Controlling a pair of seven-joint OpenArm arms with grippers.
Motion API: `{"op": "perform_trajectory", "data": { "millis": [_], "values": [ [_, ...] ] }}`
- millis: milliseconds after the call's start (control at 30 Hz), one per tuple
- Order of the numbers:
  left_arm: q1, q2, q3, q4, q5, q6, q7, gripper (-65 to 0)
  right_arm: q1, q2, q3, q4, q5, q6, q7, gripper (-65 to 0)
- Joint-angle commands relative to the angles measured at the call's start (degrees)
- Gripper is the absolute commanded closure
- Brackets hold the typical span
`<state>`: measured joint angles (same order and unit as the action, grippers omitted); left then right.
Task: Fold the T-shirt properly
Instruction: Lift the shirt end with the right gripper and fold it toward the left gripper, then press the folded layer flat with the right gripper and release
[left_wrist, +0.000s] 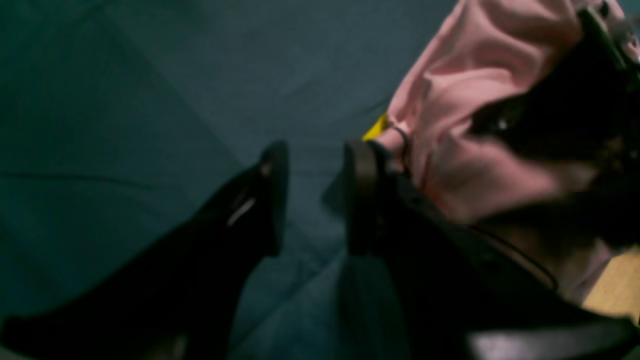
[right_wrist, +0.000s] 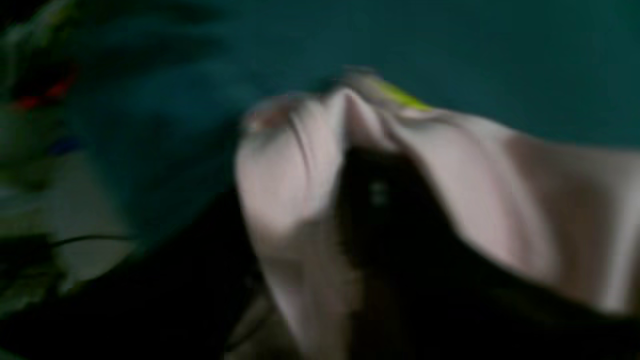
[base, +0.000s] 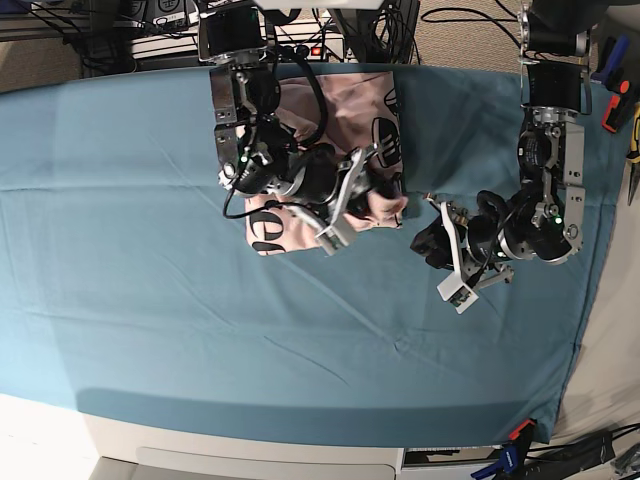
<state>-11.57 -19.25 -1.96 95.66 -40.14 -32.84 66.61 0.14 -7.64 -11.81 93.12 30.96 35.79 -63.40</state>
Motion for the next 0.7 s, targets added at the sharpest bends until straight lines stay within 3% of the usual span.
{"op": "perform_trajectory", "data": {
  "millis": [0,67,467,600,667],
  "values": [
    [-1.3,-0.6,-0.3,1.0,-1.0,0.0,-1.2,-20.0,1.0,-0.5,-0.2,1.1,3.8,1.7,0.4,-26.9],
    [-1.3,-0.6,-0.3,0.9,-0.9,0.0,-1.3,-20.0,0.9,-0.5,-0.2,2.0,9.3,4.2,-1.6,-27.0],
    [-0.4,-0.9,-0.3,0.3,0.2,-0.1,-2.5,-20.0,-3.0,-0.3,-0.2,19.7,30.7,4.2,-15.9,-26.9],
    [0.8,-0.9,-0.3,-0.2,1.4,0.0,-3.2,-20.0,-5.0,1.5,-0.1,22.6,26.8,4.2,-16.1,-26.7],
    [1.4,-0.9,-0.3,-0.2,1.6,-0.1,-3.2,-20.0,-4.9,2.8,0.0,23.2,21.3,4.2,-14.8,-21.5]
  ]
}}
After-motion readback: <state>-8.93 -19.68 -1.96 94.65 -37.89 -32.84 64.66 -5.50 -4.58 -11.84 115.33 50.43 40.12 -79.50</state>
